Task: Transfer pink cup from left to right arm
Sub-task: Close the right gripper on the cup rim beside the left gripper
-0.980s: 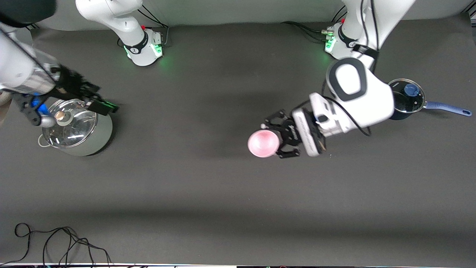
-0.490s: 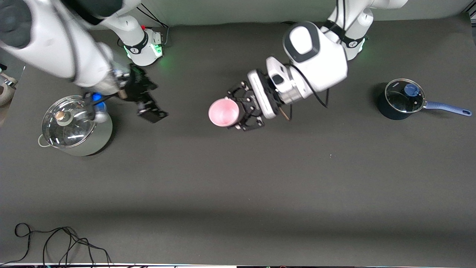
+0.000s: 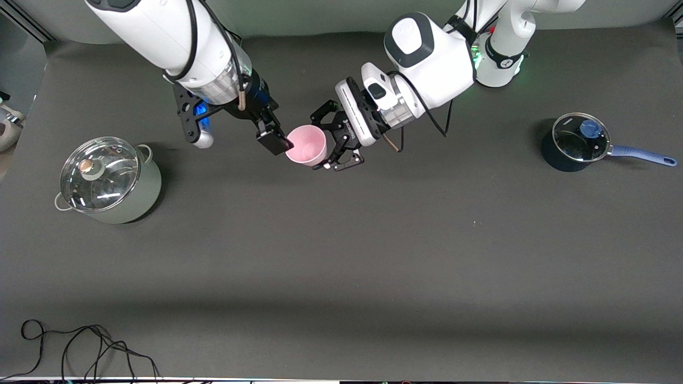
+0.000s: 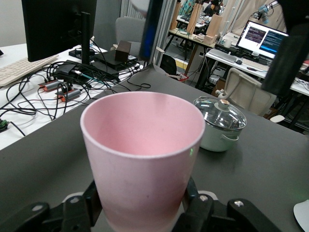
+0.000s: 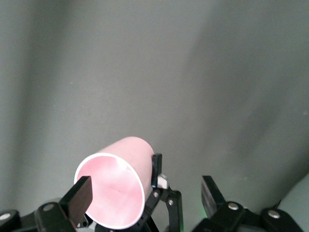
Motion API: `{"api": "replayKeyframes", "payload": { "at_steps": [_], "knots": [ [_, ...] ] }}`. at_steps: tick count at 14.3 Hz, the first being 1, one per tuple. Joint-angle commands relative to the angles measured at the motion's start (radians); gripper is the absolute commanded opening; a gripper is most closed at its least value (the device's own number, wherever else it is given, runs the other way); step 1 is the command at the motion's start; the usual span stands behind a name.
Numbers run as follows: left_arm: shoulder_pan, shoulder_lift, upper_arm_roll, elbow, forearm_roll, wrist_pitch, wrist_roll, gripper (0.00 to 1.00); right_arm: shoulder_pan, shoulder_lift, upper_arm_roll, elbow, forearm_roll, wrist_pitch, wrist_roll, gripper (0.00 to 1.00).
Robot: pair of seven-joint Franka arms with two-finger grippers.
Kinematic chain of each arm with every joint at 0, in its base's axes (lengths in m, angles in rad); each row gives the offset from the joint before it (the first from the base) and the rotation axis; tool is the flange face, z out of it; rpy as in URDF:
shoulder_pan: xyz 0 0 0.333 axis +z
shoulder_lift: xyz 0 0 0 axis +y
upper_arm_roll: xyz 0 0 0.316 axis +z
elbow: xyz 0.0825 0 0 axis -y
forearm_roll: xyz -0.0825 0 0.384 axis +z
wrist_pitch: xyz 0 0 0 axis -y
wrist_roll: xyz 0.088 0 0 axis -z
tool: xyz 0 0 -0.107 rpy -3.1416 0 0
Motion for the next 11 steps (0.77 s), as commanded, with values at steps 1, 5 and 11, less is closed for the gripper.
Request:
{"api": "replayKeyframes", "payload": {
  "at_steps": [1, 5, 11],
  "knots": [
    [-0.001, -0.032, 0.002, -0.025, -0.017, 0.013, -0.009, 0.00, -0.004, 0.023, 0.002, 0.028, 0.052, -0.006, 0.031, 1.00],
    [-0.002, -0.027, 0.002, -0.025, -0.017, 0.023, -0.009, 0.00, -0.003, 0.060, 0.034, 0.023, 0.065, -0.006, 0.016, 1.00],
    [-0.013, -0.024, 0.002, -0.025, -0.033, 0.055, -0.009, 0.00, -0.004, 0.081, 0.036, 0.023, 0.054, -0.015, -0.072, 0.09]
  ]
}}
